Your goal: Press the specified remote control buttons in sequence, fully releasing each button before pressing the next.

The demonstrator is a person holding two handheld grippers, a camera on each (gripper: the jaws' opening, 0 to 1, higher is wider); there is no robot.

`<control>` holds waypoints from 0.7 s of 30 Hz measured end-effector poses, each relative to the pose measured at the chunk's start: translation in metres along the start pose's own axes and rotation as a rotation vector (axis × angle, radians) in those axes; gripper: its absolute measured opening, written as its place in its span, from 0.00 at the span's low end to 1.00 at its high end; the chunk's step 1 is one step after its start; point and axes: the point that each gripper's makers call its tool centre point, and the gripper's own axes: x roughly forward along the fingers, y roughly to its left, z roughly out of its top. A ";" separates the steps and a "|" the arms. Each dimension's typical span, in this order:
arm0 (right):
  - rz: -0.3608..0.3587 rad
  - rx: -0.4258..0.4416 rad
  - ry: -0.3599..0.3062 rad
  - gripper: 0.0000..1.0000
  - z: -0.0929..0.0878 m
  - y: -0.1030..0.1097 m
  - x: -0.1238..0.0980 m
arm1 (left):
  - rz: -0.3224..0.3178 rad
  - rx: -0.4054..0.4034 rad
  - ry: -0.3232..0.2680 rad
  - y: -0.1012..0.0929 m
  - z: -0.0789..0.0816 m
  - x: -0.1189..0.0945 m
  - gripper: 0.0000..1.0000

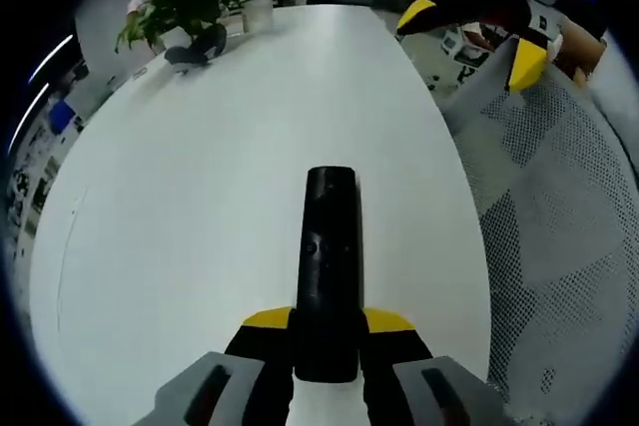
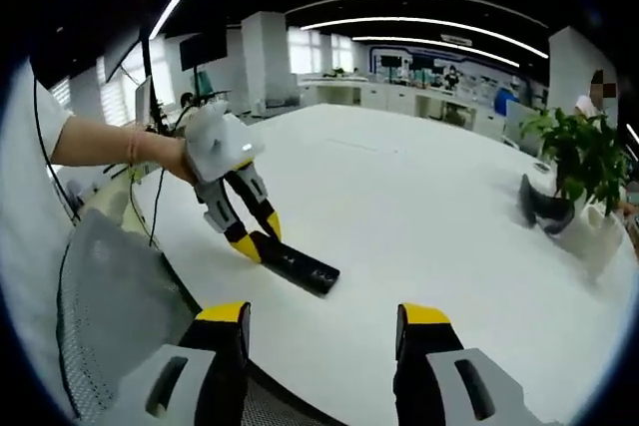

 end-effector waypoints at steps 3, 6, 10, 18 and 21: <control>0.026 -0.008 0.017 0.54 -0.003 0.005 0.001 | 0.002 0.014 0.008 -0.006 -0.002 -0.001 0.22; 0.036 -0.025 0.038 0.49 -0.008 0.007 0.003 | 0.001 0.011 0.005 -0.011 -0.003 -0.001 0.23; 0.056 -0.055 0.066 0.45 -0.011 0.010 0.006 | -0.003 0.016 0.005 -0.021 -0.006 -0.002 0.23; 0.121 -0.110 0.097 0.34 -0.009 0.018 0.017 | -0.017 0.037 0.008 -0.039 -0.010 -0.004 0.23; 0.141 -0.133 0.106 0.32 -0.006 0.019 0.022 | -0.020 0.051 0.014 -0.045 -0.011 -0.005 0.23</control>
